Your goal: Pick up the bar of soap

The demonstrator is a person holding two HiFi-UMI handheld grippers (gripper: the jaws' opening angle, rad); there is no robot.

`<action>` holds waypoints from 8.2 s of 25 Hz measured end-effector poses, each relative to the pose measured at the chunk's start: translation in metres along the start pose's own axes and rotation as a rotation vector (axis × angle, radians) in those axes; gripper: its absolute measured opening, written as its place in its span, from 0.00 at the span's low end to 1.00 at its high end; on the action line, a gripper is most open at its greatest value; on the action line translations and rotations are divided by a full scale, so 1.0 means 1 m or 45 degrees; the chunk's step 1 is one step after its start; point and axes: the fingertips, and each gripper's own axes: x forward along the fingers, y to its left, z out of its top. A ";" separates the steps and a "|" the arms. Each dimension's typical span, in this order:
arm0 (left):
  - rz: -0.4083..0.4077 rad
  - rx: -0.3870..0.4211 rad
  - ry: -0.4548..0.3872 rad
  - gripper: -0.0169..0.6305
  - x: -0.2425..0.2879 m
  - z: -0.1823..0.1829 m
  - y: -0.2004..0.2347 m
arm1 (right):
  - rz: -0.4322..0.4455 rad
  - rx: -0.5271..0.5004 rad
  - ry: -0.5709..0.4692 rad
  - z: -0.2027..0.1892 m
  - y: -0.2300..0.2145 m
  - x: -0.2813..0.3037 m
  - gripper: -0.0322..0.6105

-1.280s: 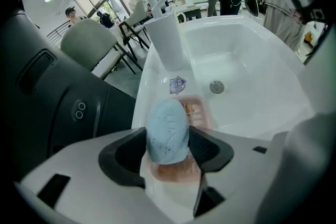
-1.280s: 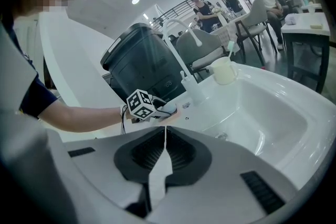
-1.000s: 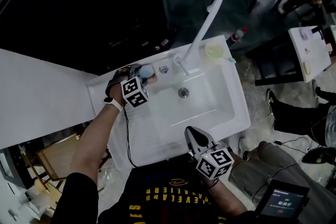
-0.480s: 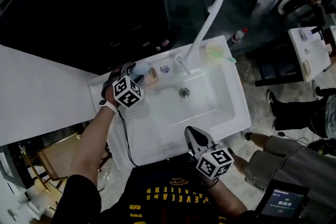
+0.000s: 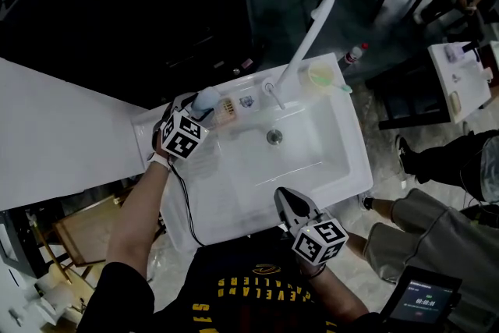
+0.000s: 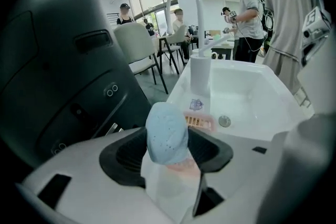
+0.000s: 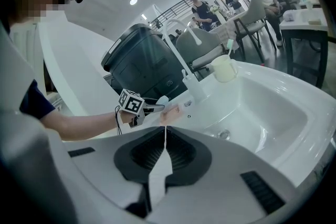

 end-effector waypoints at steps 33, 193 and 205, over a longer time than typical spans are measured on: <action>0.288 0.555 0.227 0.51 0.024 -0.007 -0.026 | -0.011 0.082 -0.004 0.000 -0.008 0.005 0.08; -0.331 -1.102 -1.591 0.43 -0.347 0.162 -0.015 | 0.342 -1.022 -0.656 0.186 0.216 -0.017 0.25; -0.386 -1.221 -1.461 0.43 -0.337 0.141 -0.039 | 0.374 -0.552 -0.507 0.163 0.164 -0.031 0.09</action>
